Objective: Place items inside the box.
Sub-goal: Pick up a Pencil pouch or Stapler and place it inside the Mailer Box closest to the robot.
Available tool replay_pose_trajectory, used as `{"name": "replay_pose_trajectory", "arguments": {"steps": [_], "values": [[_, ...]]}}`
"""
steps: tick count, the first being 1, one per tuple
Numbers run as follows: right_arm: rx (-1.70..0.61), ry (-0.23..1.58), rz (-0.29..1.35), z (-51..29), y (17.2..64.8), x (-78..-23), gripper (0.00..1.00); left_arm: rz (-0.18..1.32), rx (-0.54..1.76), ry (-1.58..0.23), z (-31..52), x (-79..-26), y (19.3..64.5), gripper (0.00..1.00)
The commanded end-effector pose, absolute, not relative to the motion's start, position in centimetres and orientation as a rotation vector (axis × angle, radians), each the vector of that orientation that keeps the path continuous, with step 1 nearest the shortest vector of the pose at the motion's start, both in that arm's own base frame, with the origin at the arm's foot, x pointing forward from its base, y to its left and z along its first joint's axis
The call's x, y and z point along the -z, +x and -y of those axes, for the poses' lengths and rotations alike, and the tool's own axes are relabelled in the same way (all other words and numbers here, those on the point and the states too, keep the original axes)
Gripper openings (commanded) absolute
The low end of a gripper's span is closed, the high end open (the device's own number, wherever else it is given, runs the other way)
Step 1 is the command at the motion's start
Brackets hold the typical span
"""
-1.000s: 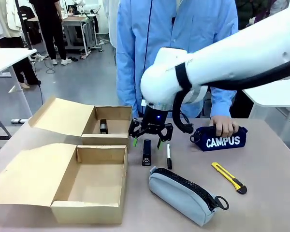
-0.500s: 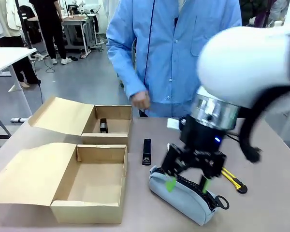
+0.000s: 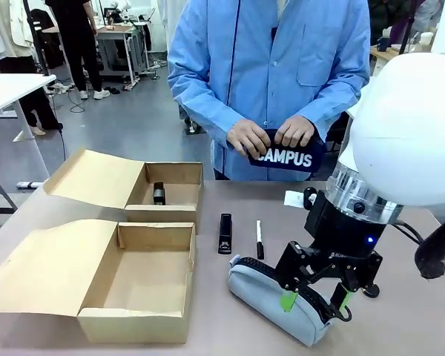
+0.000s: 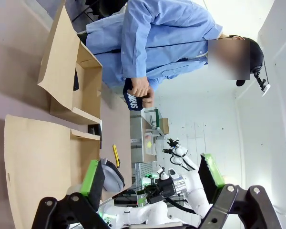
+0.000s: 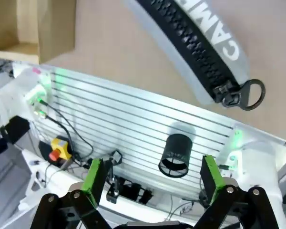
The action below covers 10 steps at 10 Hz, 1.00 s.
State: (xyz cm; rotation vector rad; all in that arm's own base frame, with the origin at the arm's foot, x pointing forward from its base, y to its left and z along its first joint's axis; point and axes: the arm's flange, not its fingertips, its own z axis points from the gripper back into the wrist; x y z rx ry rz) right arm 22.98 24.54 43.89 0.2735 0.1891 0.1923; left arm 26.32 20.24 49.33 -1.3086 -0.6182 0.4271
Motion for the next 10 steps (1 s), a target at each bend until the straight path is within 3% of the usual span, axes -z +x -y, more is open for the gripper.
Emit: {"name": "replay_pose_trajectory", "arguments": {"steps": [1,3,6,10], "values": [[-0.13,0.285,-0.142,-23.2,23.9,-42.9,1.0,0.637,-0.408,-1.317,-20.2,-49.3,26.2,1.0],[-0.101,0.309,-0.133,-22.0,24.3,-42.9,1.0,0.637,-0.408,-1.317,-20.2,-49.3,26.2,1.0],[-0.09,0.355,0.019,-21.9,26.2,-43.2,1.0,0.637,-0.408,-1.317,-20.2,-49.3,26.2,1.0],[0.035,0.207,0.207,-28.7,35.7,-43.3,1.0,0.637,-0.408,-1.317,-20.2,-49.3,26.2,1.0]]}}
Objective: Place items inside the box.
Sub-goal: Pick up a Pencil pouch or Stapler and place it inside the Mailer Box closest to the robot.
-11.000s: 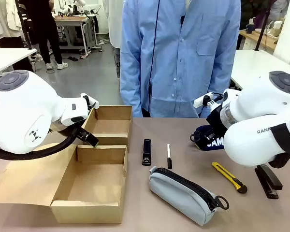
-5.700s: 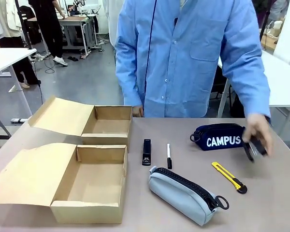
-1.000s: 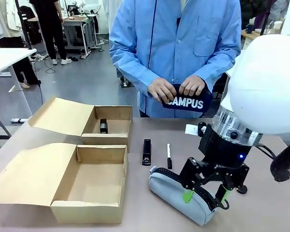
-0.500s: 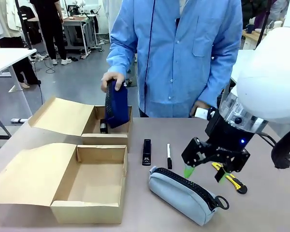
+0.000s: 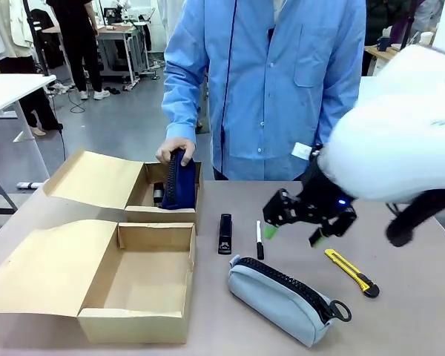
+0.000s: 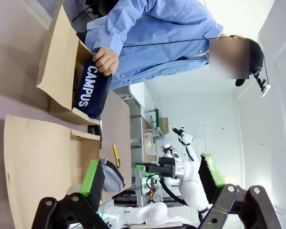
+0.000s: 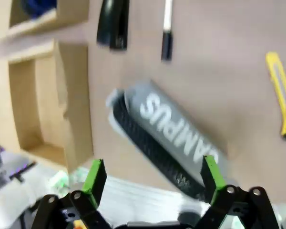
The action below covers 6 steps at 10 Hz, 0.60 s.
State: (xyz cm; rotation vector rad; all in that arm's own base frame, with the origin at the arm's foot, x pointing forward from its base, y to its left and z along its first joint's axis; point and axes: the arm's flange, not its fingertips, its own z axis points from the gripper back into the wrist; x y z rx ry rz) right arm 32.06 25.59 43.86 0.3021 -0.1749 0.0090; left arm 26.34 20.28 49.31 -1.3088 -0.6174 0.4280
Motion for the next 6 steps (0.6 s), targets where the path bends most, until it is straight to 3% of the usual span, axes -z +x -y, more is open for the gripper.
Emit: {"name": "replay_pose_trajectory", "arguments": {"steps": [1,4,6], "values": [[0.01,0.172,0.192,-30.9,38.5,-42.7,1.0,0.637,-0.408,-1.317,-20.2,-49.3,26.2,1.0],[-0.021,0.054,0.062,-36.8,45.8,-40.0,1.0,0.637,-0.408,-1.317,-20.2,-49.3,26.2,1.0],[-0.044,0.032,0.001,-39.1,48.2,-38.7,1.0,0.637,-0.408,-1.317,-20.2,-49.3,26.2,1.0]]}}
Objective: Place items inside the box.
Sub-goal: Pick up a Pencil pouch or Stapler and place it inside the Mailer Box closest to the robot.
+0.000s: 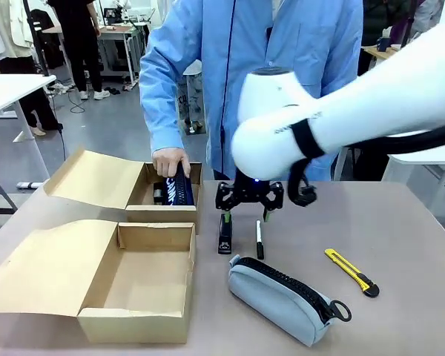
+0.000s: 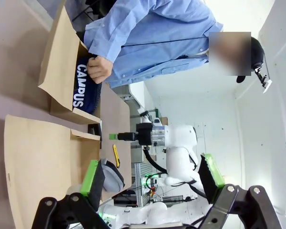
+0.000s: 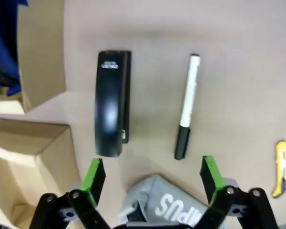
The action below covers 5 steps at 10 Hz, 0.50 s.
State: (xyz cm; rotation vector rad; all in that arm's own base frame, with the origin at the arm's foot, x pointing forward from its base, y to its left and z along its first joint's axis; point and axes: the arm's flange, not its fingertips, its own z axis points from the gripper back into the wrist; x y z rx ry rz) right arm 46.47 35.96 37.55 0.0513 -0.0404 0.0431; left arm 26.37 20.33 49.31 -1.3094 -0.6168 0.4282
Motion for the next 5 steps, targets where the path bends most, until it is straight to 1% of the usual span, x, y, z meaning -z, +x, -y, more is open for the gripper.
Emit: {"name": "replay_pose_trajectory", "arguments": {"steps": [1,3,5], "values": [[-0.043,0.031,-0.045,-40.3,49.1,-37.6,1.0,0.637,-0.408,-1.317,-20.2,-49.3,26.2,1.0],[-0.042,0.002,-0.124,-41.6,50.1,-34.4,1.0,0.637,-0.408,-1.317,-20.2,-49.3,26.2,1.0],[-0.007,-0.05,-0.145,-41.4,50.3,-32.4,1.0,0.637,-0.408,-1.317,-20.2,-49.3,26.2,1.0]]}}
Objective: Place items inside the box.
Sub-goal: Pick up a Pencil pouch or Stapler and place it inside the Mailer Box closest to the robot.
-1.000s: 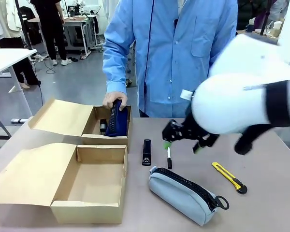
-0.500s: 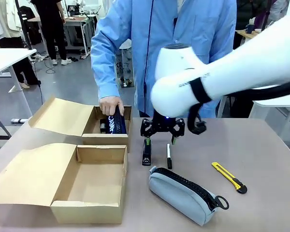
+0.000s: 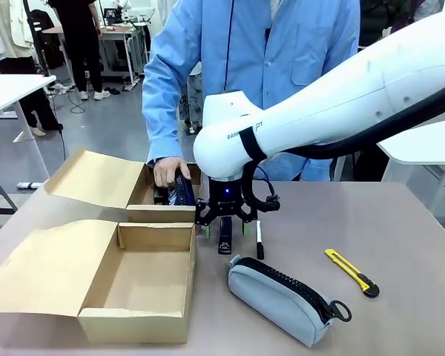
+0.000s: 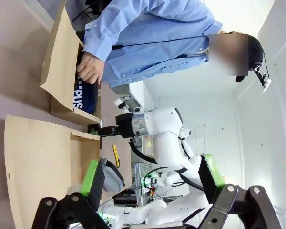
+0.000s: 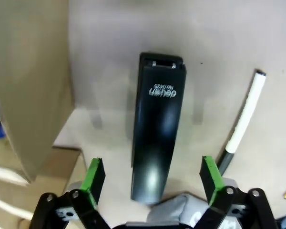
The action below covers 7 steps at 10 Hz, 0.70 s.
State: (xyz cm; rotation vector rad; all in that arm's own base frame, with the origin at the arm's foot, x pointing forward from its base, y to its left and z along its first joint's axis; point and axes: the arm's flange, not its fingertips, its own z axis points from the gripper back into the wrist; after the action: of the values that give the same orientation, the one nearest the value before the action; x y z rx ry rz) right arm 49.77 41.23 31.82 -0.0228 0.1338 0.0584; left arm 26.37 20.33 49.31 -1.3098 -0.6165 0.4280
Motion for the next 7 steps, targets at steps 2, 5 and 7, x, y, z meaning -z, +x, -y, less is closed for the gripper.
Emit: {"name": "replay_pose_trajectory", "arguments": {"steps": [2,5,7], "values": [[-0.012,-0.033,-0.163,-41.0,50.0,-31.5,1.0,0.637,-0.408,-1.317,-20.2,-49.3,26.2,1.0],[-0.03,-0.014,-0.147,-40.2,49.5,-31.6,1.0,0.637,-0.408,-1.317,-20.2,-49.3,26.2,1.0],[-0.061,0.003,-0.131,-39.9,49.1,-31.9,0.4,0.637,-0.408,-1.317,-20.2,-49.3,26.2,1.0]]}}
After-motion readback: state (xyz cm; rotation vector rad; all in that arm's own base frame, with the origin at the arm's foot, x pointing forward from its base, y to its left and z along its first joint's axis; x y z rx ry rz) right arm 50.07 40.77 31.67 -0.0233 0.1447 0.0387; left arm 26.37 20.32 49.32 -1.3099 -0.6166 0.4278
